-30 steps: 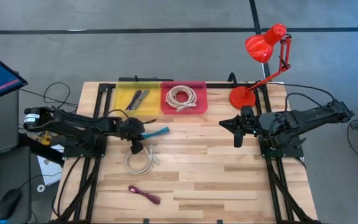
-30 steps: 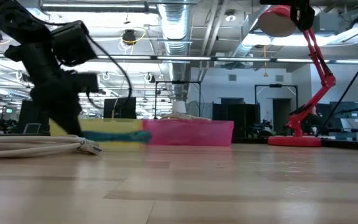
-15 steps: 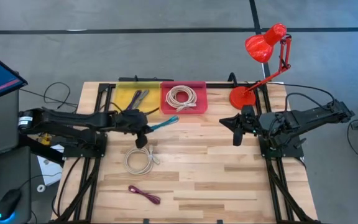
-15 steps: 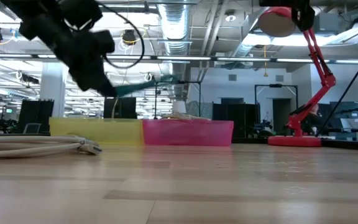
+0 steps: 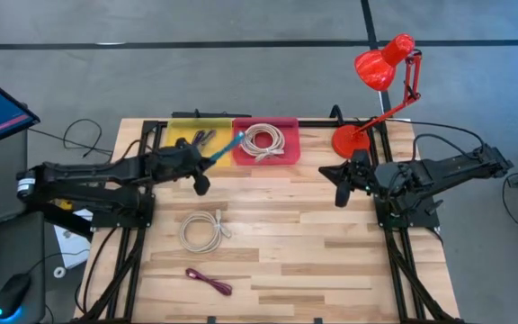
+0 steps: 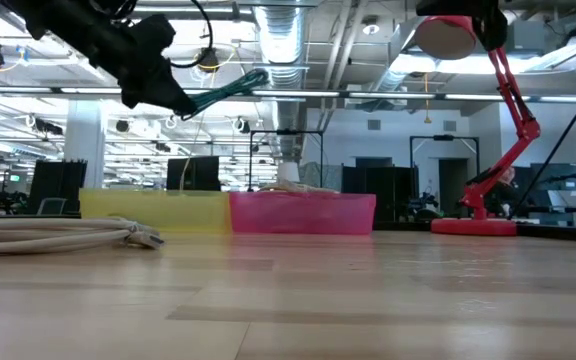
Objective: Pick & Place USB Port
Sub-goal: Put the blue charger cable into the yellow bin
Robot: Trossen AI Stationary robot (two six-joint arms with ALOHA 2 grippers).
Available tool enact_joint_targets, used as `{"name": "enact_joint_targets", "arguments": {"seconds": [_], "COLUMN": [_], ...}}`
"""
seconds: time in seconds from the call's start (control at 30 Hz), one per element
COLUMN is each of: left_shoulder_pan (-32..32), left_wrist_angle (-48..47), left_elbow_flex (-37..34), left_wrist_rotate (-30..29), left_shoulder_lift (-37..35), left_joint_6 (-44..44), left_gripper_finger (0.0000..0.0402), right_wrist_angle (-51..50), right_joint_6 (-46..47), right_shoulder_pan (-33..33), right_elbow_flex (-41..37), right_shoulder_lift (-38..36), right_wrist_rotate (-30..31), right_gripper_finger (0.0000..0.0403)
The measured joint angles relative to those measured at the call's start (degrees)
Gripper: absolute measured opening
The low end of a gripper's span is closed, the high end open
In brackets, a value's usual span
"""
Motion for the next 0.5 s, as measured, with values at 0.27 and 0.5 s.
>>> {"name": "enact_joint_targets", "arguments": {"seconds": [0.27, 0.5], "left_shoulder_pan": [11.1, 21.9], "left_wrist_angle": [-0.4, -4.9], "left_elbow_flex": [0.0, 0.0], "left_wrist_rotate": [-0.8, -0.8], "left_shoulder_lift": [0.4, 3.7], "left_joint_6": [1.6, 2.5], "left_gripper_finger": [0.0016, 0.0016], "right_wrist_angle": [0.0, 0.0], "right_joint_6": [0.0, 0.0], "right_shoulder_pan": [-1.6, -1.8], "right_elbow_flex": [0.0, 0.0], "right_shoulder_lift": [0.0, 0.0], "right_wrist_rotate": [0.4, 0.3], "right_gripper_finger": [0.0001, 0.0001]}}
